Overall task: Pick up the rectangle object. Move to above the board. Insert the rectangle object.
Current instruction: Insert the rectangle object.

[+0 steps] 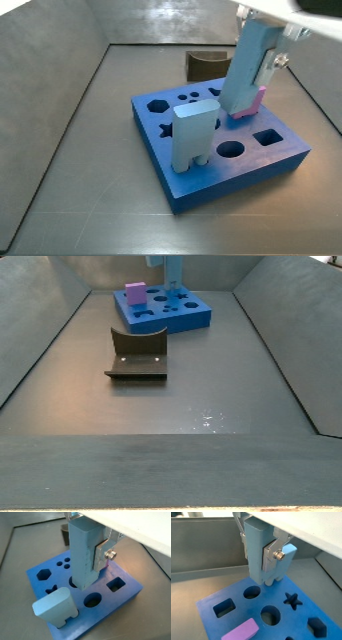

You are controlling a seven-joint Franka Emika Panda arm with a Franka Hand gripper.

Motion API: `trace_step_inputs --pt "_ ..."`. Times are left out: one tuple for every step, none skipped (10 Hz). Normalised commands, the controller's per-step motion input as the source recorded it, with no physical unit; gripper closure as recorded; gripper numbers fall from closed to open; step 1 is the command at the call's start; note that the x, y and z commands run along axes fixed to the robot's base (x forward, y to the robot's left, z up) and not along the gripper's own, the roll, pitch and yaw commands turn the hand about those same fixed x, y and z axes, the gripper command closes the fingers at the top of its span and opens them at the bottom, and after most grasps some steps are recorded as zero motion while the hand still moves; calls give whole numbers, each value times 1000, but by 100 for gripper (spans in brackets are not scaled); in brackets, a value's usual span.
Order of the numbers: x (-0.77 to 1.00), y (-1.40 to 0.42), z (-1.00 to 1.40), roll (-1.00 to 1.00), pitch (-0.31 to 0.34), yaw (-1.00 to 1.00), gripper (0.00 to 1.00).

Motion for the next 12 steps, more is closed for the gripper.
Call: trace_step_inputs --pt "0 0 -214 0 0 -1000 100" --pt "31 -14 -114 0 31 -909 100" --pt "57 0 -11 0 40 0 100" --pt "320 0 -83 40 177 -74 100" --pt "603 0 -109 86 303 -109 100" --pt "757 0 -109 74 371 -131 100" --pt "631 0 -31 69 377 -171 100" --pt "666 0 -23 86 409 -149 100" --pt "689 0 -3 29 303 -220 100" --pt "651 -3 0 0 269 -263 100" --pt "746 0 0 0 174 -237 100" --pt "906 0 103 0 100 0 100"
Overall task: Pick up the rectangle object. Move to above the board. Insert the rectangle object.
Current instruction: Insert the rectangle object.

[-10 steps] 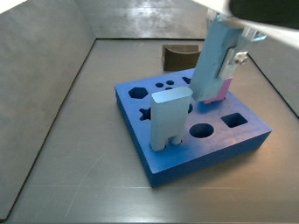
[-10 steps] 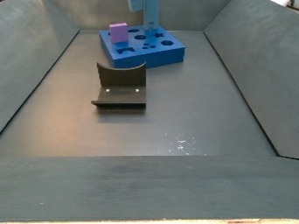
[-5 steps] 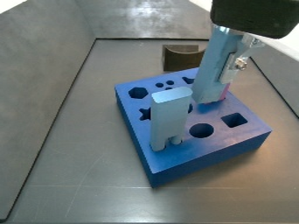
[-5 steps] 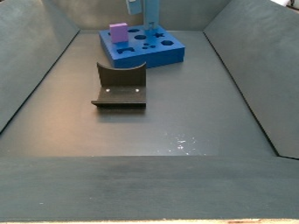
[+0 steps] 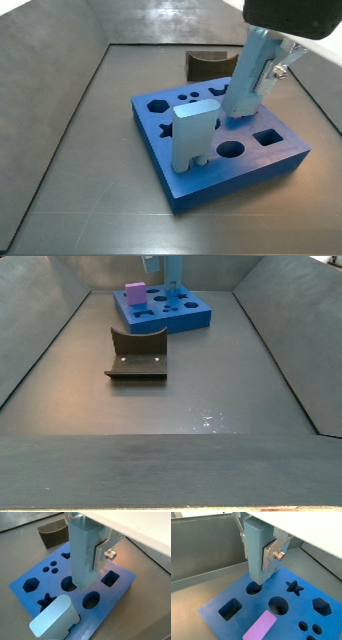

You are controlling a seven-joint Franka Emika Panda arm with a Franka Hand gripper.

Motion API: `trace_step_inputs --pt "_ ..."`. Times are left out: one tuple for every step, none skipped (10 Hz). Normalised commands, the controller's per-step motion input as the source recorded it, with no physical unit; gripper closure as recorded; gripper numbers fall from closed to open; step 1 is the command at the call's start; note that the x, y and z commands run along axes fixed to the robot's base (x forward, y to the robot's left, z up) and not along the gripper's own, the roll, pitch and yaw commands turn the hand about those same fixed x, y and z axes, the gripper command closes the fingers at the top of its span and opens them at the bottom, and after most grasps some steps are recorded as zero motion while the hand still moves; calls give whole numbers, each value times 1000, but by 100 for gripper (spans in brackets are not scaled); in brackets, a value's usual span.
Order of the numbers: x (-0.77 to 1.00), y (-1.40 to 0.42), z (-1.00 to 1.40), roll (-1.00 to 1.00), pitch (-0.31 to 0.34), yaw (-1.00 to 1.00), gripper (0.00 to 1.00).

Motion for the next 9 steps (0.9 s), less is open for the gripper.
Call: trace_step_inputs --pt "889 29 203 0 0 0 100" --pt "926 66 229 0 -26 51 100" --pt "997 43 160 0 -77 37 100" --pt "1000 71 54 0 -40 14 100" --pt "983 60 0 0 -29 11 100" --pt "249 0 0 6 43 0 100" --pt "0 0 -54 0 0 0 100" --pt "657 9 -117 0 -166 -77 100" --pt "1000 43 -140 34 -226 -26 100"
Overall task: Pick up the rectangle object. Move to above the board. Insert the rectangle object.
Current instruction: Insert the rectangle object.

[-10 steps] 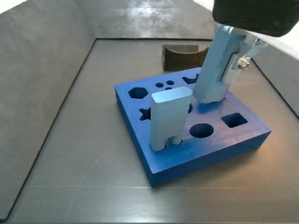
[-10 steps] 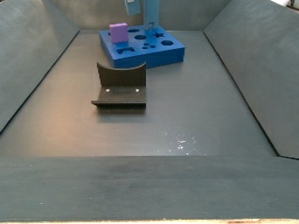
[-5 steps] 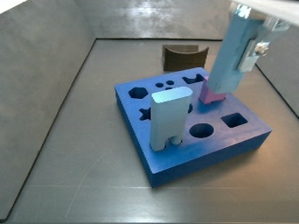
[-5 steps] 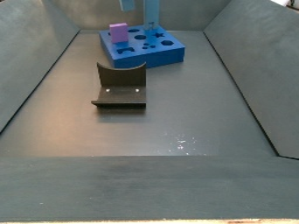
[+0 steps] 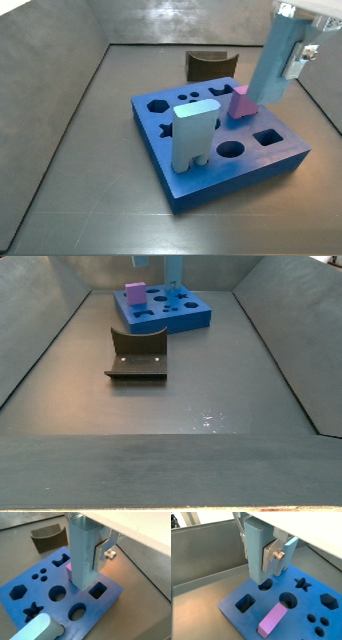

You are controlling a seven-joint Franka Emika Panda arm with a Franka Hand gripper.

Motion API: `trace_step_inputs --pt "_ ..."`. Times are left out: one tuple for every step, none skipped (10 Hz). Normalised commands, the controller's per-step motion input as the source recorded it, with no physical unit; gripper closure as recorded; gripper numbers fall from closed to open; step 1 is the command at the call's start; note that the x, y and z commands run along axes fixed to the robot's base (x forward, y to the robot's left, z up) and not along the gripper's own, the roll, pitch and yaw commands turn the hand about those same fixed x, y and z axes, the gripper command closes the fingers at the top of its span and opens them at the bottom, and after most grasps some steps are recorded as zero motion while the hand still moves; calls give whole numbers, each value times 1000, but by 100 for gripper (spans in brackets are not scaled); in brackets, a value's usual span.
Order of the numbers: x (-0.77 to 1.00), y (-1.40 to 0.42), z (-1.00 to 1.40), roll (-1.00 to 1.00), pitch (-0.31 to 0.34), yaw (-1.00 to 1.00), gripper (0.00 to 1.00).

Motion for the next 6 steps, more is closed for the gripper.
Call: trace_step_inputs --pt "1000 103 -246 0 -183 0 100" --pt "1000 103 -291 -9 -220 -14 100" --pt "1000 111 -311 -43 -243 -26 100" --pt "1000 111 -323 -54 -249 -31 100" --pt "1000 111 -317 -17 -217 -9 100" --pt "126 0 -34 0 100 0 100"
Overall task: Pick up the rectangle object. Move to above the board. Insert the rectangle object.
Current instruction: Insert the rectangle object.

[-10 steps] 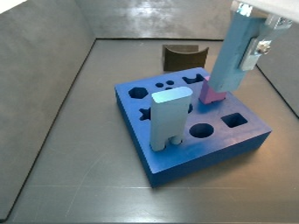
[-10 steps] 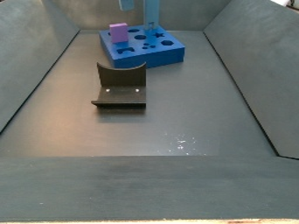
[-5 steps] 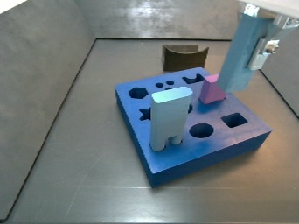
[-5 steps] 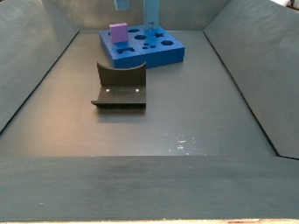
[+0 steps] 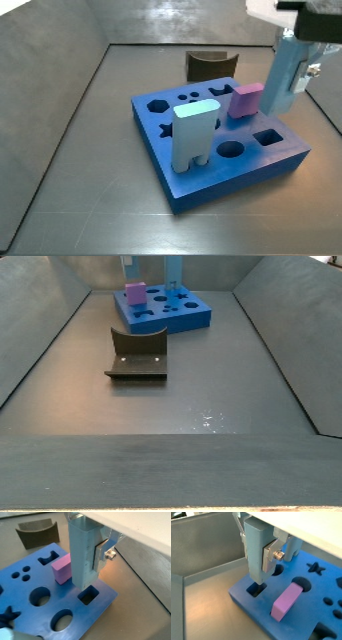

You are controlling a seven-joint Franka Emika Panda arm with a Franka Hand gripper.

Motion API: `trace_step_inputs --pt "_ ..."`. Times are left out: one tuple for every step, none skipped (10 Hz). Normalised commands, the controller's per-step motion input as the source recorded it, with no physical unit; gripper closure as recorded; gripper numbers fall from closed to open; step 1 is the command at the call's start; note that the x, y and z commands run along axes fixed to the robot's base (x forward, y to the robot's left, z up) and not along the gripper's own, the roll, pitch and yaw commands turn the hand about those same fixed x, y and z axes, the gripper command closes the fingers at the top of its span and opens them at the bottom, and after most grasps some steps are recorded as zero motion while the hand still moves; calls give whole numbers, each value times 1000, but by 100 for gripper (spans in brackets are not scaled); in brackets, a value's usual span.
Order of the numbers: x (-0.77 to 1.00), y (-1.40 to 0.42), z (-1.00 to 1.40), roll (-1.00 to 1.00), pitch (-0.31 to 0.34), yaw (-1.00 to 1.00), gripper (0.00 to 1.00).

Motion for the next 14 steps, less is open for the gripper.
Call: trace_step_inputs --pt "20 0 0 0 46 0 100" --pt "-111 0 -317 -20 -91 0 100" --pt "-340 -51 -723 0 -331 0 100" --pt "-183 0 -386 0 -149 0 100" --pt "-83 0 -63 0 0 0 100" --pt "0 0 -9 -14 0 0 100" --pt "-57 -434 -163 97 -6 63 100" --pt "-40 -809 -149 563 -17 109 100" --pt "0 -500 0 514 0 20 100" --pt "20 0 0 0 0 0 100" --pt "809 100 0 -340 237 -240 100" --pt "789 223 0 -394 303 -160 100" --pt "0 0 -20 0 0 0 100" --pt "60 -51 -214 0 0 -11 100"
